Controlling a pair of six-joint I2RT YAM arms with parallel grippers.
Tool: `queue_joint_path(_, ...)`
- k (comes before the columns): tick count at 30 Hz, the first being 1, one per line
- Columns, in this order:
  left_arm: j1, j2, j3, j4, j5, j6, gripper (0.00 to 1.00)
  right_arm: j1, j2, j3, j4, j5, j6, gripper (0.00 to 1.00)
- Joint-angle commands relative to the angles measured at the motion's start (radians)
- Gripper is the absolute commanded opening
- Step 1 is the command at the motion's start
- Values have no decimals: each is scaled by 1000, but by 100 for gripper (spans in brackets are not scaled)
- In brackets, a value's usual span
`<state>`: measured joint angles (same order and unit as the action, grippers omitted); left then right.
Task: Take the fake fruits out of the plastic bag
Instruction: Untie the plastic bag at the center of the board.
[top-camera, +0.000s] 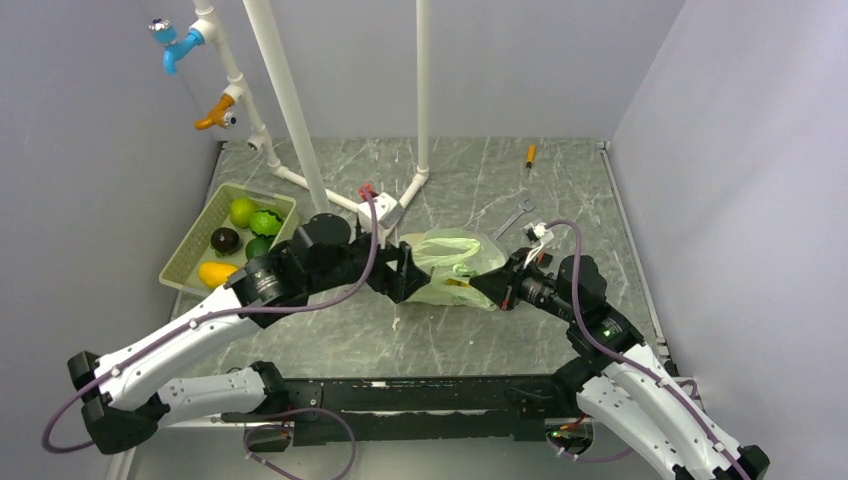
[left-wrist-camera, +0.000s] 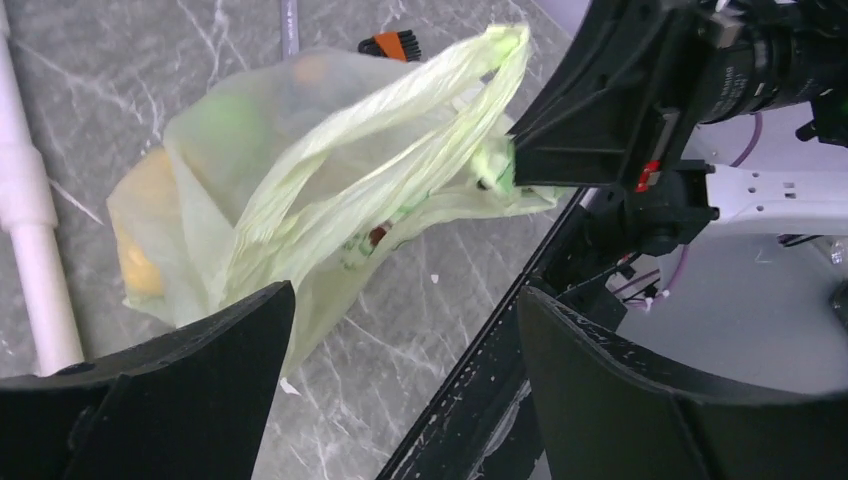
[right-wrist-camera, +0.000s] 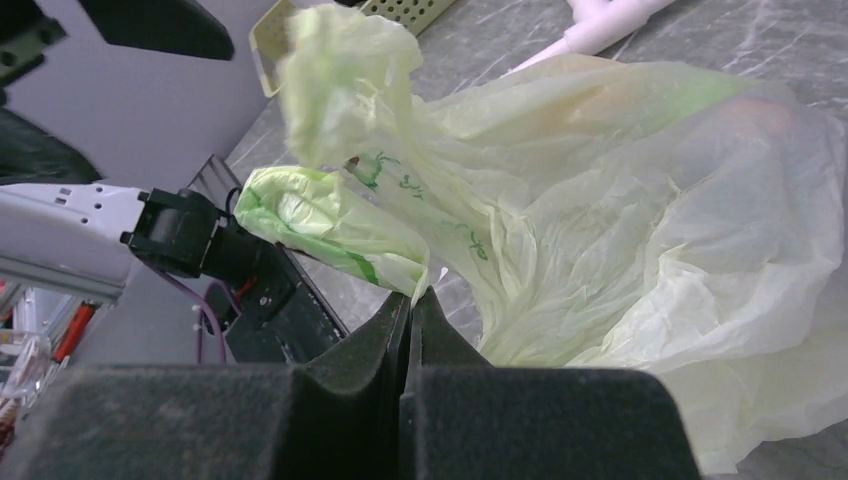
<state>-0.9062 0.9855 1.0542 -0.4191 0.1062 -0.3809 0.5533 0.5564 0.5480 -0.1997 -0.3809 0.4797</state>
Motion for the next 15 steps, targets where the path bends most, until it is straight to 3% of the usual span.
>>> queue_joint_path(1,-125,98,153,-125,-216,90,89,0,-9,8,27,-35,11,0)
queue_joint_path(8,-280,404,522,-349,-660,100,91,0,-19,1,17,-7,36,0)
queue_joint_path(11,-306,531,691,-433,-773,57,98,0,-29,-13,15,5,43,0)
queue_joint_path(15,-337,659,820,-492,-899,-32,99,1,-35,-14,0,22,40,0)
